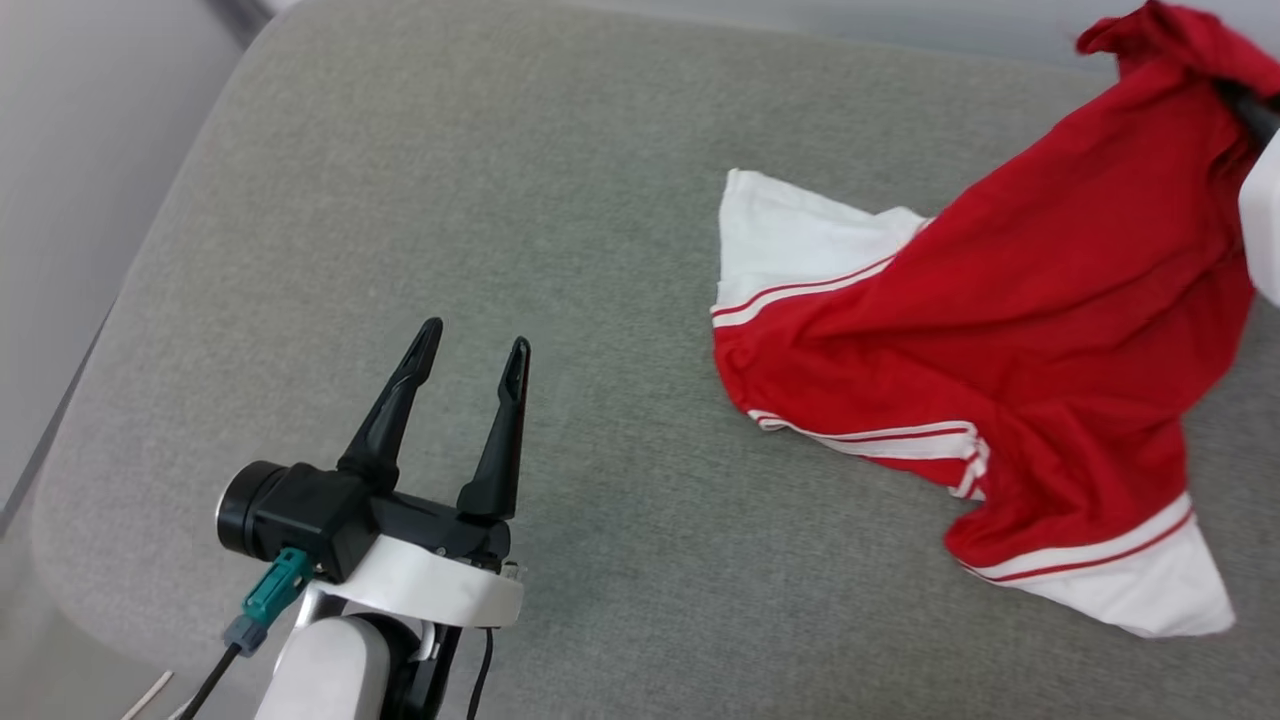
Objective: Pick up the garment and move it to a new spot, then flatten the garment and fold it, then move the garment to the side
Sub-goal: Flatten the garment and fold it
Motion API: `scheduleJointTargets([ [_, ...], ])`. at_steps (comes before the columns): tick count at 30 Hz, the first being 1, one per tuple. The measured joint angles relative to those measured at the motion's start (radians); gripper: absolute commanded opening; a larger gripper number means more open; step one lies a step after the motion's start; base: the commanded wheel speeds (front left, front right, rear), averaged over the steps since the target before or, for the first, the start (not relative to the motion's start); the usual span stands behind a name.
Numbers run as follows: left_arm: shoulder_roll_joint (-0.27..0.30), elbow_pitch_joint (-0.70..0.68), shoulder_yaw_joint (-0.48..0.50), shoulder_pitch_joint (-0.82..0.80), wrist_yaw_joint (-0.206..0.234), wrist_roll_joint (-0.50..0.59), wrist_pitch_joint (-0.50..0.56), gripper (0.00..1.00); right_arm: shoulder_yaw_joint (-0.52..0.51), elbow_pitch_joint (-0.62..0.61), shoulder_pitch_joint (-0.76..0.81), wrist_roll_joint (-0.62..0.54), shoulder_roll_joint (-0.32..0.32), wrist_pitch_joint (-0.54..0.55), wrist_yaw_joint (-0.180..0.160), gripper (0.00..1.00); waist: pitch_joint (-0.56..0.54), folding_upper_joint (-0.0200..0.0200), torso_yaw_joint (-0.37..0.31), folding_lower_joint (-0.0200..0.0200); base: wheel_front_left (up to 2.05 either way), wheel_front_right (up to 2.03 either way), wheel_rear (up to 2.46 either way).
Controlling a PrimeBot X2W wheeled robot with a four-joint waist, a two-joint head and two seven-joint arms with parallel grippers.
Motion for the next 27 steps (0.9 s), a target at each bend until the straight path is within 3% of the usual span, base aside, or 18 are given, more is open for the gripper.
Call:
scheduleJointTargets([
  [3, -0.005, 0.005, -0.008, -0.01, 0.0, -0.002, 0.0, 1.0, 0.035, 0.15, -0.074, -0.051, 0.008, -0.052, 0.0, 0.0, 0.027, 0.0, 0.035, 0.0, 0.0, 0.0, 0.0],
  [4, -0.007, 0.007, -0.009, -0.014, 0.0, -0.003, 0.0, 1.0, 0.034, 0.204, -0.096, -0.064, 0.018, -0.067, 0.0, 0.15, 0.035, 0.0, 0.046, 0.0, 0.0, 0.0, 0.0],
  [5, -0.009, 0.008, -0.011, -0.018, 0.0, -0.003, 0.0, 1.0, 0.017, 0.267, -0.112, -0.071, 0.034, -0.072, 0.0, 0.64, 0.042, 0.0, 0.056, 0.0, 0.0, 0.0, 0.0],
  [6, -0.009, 0.009, -0.01, -0.018, 0.0, -0.004, 0.0, 1.0, -0.005, 0.326, -0.126, -0.073, 0.052, -0.069, 0.0, 1.0, 0.048, 0.0, 0.064, 0.0, 0.0, 0.0, 0.0],
  [10, -0.011, 0.014, -0.014, -0.025, 0.0, -0.007, 0.0, 1.0, 0.001, 0.462, -0.143, -0.106, 0.099, -0.093, 0.0, 1.0, 0.065, 0.0, 0.088, 0.0, 0.0, 0.0, 0.0],
  [15, -0.011, 0.019, -0.005, -0.025, 0.0, -0.006, 0.0, 1.0, 0.037, 0.524, -0.145, -0.081, 0.137, -0.167, 0.0, 1.0, 0.051, 0.0, 0.076, 0.0, 0.0, 0.0, 0.0],
  [20, -0.001, 0.018, 0.011, -0.021, 0.0, 0.0, 0.0, 1.0, 0.083, 0.519, -0.135, -0.038, 0.159, -0.281, 0.0, 1.0, 0.017, 0.0, 0.038, -0.0001, 0.0, 0.0, 0.0],
  [27, 0.019, 0.002, 0.039, 0.006, 0.0, 0.004, 0.0, 1.0, 0.101, 0.412, -0.053, 0.019, 0.169, -0.498, 0.0, 1.0, -0.045, 0.0, -0.048, -0.0001, 0.0, 0.0, 0.0],
])
